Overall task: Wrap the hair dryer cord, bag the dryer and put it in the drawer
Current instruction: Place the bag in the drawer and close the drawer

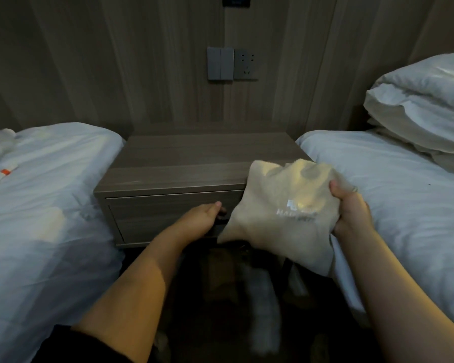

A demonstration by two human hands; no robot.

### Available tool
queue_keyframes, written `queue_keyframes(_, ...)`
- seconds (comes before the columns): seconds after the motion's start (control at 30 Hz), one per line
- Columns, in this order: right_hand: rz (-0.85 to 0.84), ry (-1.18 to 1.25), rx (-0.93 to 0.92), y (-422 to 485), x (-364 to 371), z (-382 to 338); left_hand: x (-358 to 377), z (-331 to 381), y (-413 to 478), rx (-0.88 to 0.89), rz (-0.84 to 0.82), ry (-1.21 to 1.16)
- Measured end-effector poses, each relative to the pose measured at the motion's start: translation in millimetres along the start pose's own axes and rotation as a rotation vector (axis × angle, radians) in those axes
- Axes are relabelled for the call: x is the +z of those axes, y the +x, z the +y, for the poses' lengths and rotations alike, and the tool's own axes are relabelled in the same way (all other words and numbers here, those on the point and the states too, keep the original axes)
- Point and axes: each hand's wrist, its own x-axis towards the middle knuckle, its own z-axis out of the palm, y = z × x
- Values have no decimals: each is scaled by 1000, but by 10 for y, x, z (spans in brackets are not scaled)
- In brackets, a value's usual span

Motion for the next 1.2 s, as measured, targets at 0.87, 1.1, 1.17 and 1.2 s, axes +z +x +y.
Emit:
queue_keyframes(0.87,-117,84,406,-239,206,-81,-285,237,-348,-274,-196,-930)
queue_keyframes(1.1,-56,-216,441,-219,246,23,-301,151,-406,-316,-319,-705)
queue_keyframes(1.17,-90,-326,445,-212,232,57,-289,141,-400,-349,-308,-661)
queue_keyframes(1.2,-111,-390,449,-217,230,63,-288,148,-404,-369,-305,-654)
